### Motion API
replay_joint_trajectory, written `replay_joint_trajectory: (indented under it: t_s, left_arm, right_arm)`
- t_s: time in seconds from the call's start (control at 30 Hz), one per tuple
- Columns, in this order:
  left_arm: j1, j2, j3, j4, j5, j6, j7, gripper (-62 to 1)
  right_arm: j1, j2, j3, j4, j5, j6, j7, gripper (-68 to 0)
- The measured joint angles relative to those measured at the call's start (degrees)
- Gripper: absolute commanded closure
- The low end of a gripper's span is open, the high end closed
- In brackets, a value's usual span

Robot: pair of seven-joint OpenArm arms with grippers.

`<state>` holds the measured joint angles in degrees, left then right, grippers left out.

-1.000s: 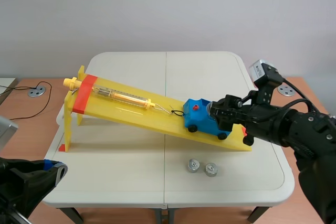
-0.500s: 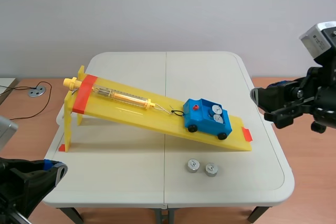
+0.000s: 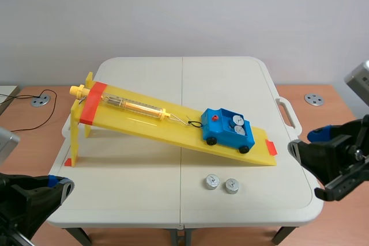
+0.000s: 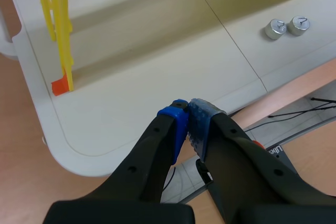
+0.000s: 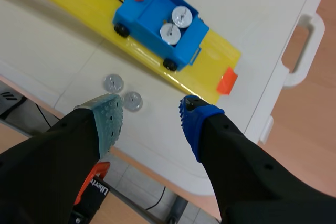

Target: Place the four metal weights on the blue cart on the ramp.

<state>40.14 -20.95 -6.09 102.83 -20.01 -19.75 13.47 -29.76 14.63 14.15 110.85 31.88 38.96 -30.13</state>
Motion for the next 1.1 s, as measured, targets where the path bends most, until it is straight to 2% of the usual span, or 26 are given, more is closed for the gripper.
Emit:
replay_joint_trajectory:
  t_s: [0.13,0.27,0.57,1.1]
  left_arm:
    - [0.0,0.0,0.0,0.0,0.0,0.0,0.0,-2.9]
    - [0.0,0.0,0.0,0.0,0.0,0.0,0.0,-2.9]
    - [0.0,0.0,0.0,0.0,0.0,0.0,0.0,-2.9]
    - [0.0,0.0,0.0,0.0,0.0,0.0,0.0,-2.9]
  right_arm:
    - [-1.11,0.0,-0.44,-0.02,-3.43,0.07,0.7,-26.4]
    - [-0.39,0.0,-3.61,-1.44,-8.44,-0.28,4.13,-26.4]
    - [5.03,-0.04,-13.03,-10.38,-18.32,-2.1,9.81,-26.3]
    - [15.37,-7.21,-21.88,-26.91,-24.98,-6.01,14.1,-26.3]
